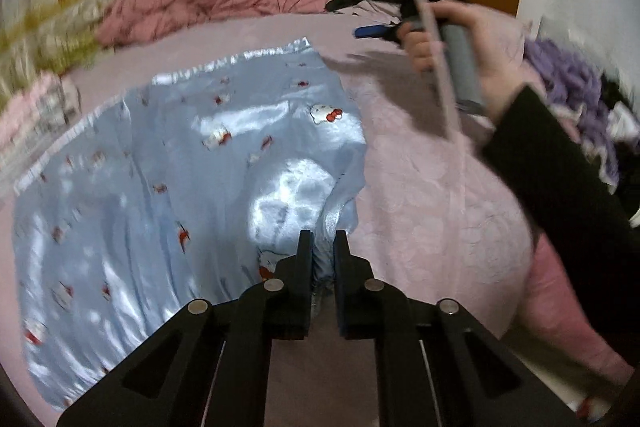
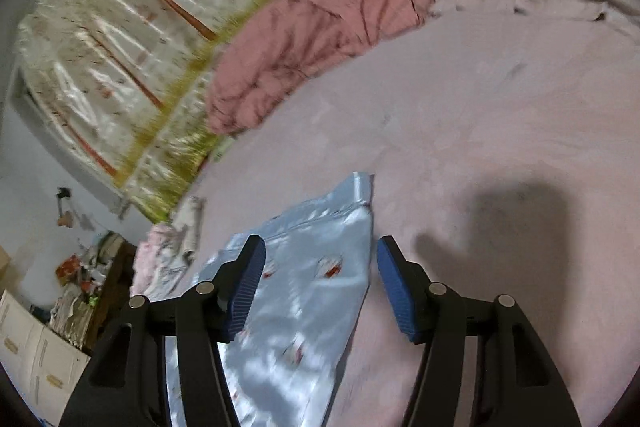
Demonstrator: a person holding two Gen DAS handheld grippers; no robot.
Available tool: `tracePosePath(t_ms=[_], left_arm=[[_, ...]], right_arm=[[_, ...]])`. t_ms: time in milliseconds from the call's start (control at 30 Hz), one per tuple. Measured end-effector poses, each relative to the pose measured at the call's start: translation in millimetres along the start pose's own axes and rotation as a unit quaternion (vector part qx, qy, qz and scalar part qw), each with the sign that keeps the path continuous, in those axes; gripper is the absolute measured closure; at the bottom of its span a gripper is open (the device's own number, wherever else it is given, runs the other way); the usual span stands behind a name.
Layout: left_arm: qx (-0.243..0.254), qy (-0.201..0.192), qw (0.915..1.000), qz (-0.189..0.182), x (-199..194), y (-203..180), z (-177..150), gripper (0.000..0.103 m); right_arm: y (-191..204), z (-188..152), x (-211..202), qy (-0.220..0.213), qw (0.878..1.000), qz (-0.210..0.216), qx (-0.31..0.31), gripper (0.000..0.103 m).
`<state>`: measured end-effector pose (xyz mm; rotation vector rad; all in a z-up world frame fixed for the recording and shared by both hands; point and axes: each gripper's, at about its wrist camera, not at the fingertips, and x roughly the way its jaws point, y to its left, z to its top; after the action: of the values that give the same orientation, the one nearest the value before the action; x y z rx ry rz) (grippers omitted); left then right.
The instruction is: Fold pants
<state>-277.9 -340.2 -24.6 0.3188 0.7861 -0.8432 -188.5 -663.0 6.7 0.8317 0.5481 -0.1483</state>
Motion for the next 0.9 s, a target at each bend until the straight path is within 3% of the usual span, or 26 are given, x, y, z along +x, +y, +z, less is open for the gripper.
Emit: tracePosePath(t_ms=[167, 267, 500, 600, 667, 700, 733, 900], left_arm=[[0.006, 0.002, 0.9998, -0.02, -2.5, -5.6, -6.5, 0.095], [-0.004, 0.01, 0.9993, -0.035, 2.3, -2.9, -6.4, 0.095], [-0.012, 0.011, 0.9986, -0.05, 6.3, 1.1, -7.2, 0.095], [-0.008, 0.007, 0.9988, -0.048, 6.0, -0.8, -8.0, 0.095], [-0.011, 0.006, 0.9988, -0.048, 5.3, -0.1, -8.4, 0.095], [-0.013, 0.004, 0.9988, -0.047, 3.4, -0.2, -8.9, 0.095], [-0.013, 0.001, 0.9988, -0.046, 1.2, -0.1, -9.0, 0.095], [-0.021, -0.016, 0.9988, -0.041, -14.0, 2.1, -12.0, 0.095]], right_arm=[[-9.1, 33.9, 59.1, 0.035, 0.999, -0.011, 0.008, 0.048], [-11.6, 46.5, 85.7, 0.046, 0.998, -0.043, -0.007, 0.048], [-20.9, 50.9, 126.4, 0.077, 0.996, -0.042, -0.023, 0.051], [-25.7, 51.6, 131.9, 0.083, 0.996, -0.034, -0.015, 0.071], [-31.7, 50.7, 132.5, 0.087, 0.996, -0.024, 0.002, 0.093], [-33.9, 50.4, 132.7, 0.092, 0.996, -0.011, 0.013, 0.094], [-33.8, 48.3, 129.1, 0.091, 0.996, -0.004, 0.017, 0.101], [-1.5, 57.7, 113.6, 0.071, 0.997, 0.006, -0.005, 0.101]])
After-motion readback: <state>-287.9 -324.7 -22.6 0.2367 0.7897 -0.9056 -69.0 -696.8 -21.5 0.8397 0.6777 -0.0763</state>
